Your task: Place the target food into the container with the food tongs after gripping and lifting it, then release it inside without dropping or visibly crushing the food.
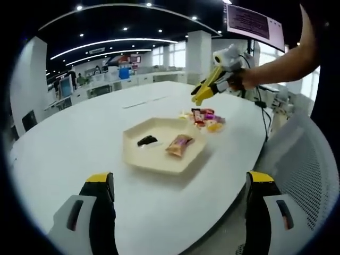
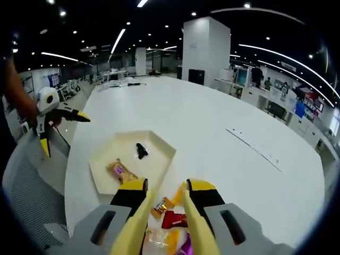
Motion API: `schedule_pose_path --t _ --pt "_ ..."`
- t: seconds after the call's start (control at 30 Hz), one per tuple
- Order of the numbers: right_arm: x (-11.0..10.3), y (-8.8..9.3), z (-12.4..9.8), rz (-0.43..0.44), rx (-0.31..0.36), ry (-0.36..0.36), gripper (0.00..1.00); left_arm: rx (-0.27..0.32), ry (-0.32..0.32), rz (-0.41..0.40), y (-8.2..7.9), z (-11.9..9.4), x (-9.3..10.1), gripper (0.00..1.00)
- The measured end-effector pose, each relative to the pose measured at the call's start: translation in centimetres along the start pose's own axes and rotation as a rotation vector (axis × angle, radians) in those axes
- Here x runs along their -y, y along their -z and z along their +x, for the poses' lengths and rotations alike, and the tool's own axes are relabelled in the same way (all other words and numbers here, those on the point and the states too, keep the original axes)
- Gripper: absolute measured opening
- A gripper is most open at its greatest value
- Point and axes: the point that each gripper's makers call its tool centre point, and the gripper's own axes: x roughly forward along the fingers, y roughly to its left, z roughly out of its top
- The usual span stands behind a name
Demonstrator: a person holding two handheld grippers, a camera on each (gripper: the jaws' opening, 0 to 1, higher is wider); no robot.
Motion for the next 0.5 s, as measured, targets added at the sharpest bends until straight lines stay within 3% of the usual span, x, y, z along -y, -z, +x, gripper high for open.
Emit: schedule_pose_path --t 0.2,0.27,0.4,0.5 --pt "0.2 1.6 1.6 -0.004 -0.021 -0.009 0.28 0.013 -0.003 0.015 -0.3 -0.1 -0.1 0.99" --pt "0.2 2.6 1.9 0.031 -0.04 0.001 0.28 0.019 -0.003 0.015 -0.4 -0.1 -0.1 0.99" --pt "-0.2 4.1 2.3 0.042 -0.066 -0.001 0.28 -0.002 -0.003 0.014 0.0 0.0 -0.1 0.99" --pt "-0.3 4.4 2.5 0.046 -0.063 0.008 0.28 0.009 0.004 0.008 -0.2 0.0 0.0 0.98"
